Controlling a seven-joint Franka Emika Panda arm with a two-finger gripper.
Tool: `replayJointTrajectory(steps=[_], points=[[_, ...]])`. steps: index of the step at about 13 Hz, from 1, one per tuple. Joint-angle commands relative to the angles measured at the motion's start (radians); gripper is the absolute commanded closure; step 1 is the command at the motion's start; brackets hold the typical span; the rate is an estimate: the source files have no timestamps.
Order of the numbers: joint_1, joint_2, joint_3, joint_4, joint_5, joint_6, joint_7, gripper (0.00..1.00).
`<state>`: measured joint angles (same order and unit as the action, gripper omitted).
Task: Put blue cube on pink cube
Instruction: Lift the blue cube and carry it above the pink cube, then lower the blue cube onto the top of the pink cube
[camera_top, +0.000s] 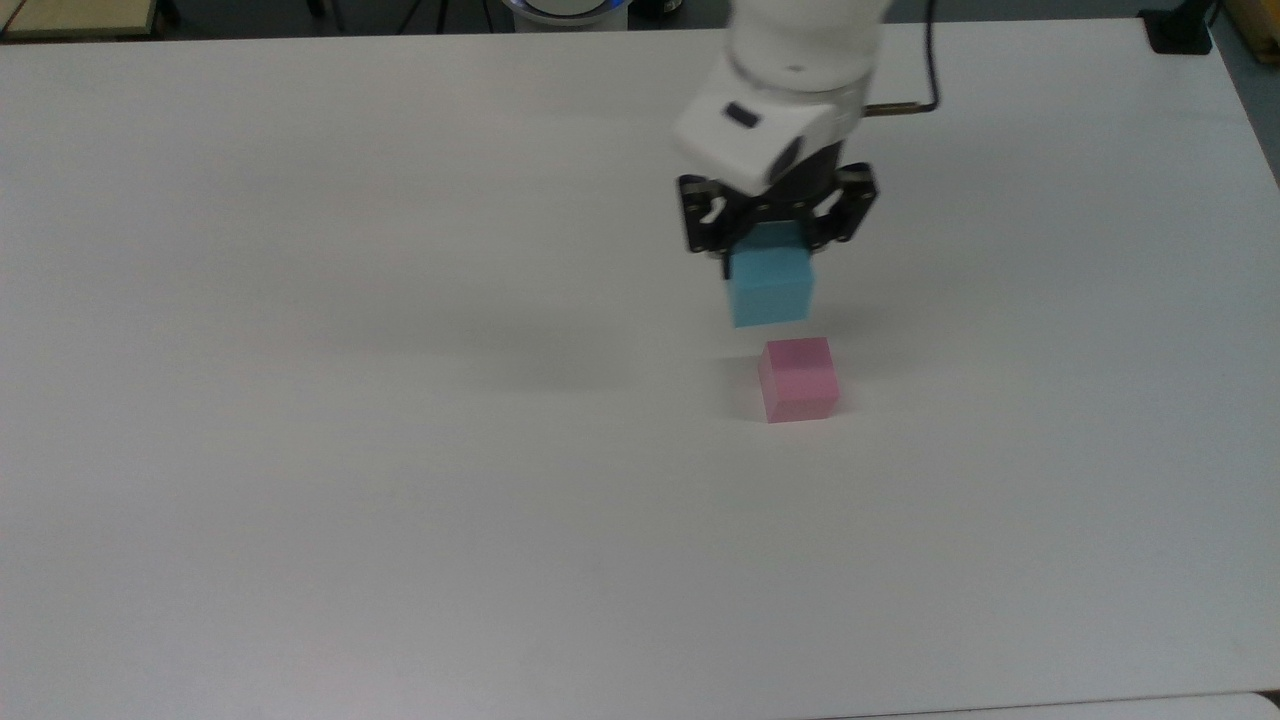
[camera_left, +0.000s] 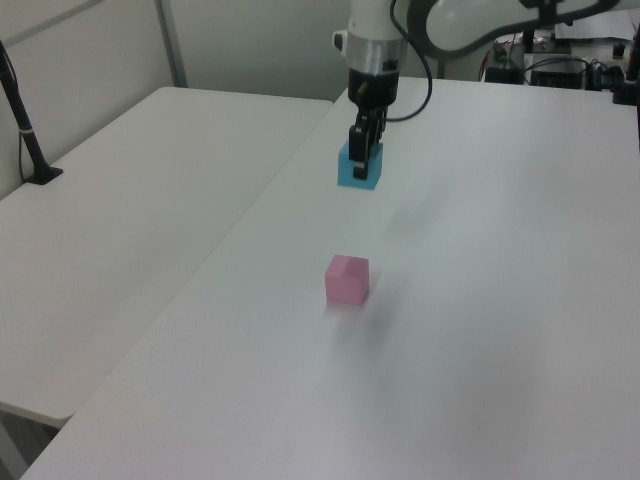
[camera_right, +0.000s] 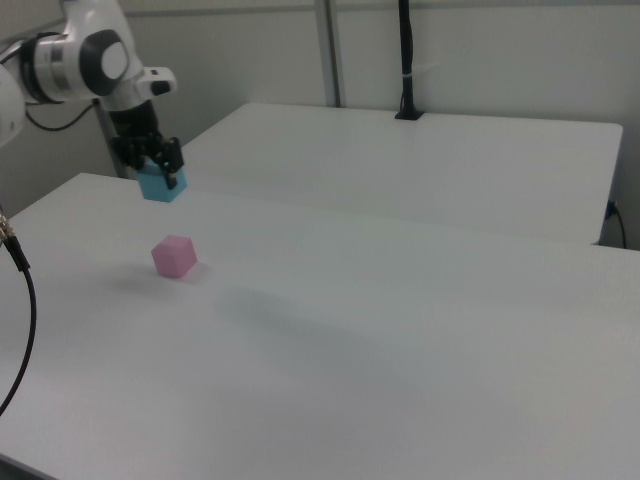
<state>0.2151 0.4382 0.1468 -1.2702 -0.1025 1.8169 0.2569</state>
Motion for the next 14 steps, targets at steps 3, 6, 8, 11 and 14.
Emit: replayJointTrajectory(steps=[3, 6, 8, 11, 14], points=[[0.104, 0.019, -0.024, -0.003, -0.056, -0.022, 0.087, 0.74], [0.119, 0.042, -0.026, -0.001, -0.057, -0.011, 0.101, 0.74], [0.119, 0.074, -0.029, 0.008, -0.06, 0.002, 0.101, 0.74], [0.119, 0.137, -0.032, 0.012, -0.088, 0.05, 0.099, 0.74], [0.118, 0.171, -0.032, 0.012, -0.095, 0.085, 0.101, 0.73]])
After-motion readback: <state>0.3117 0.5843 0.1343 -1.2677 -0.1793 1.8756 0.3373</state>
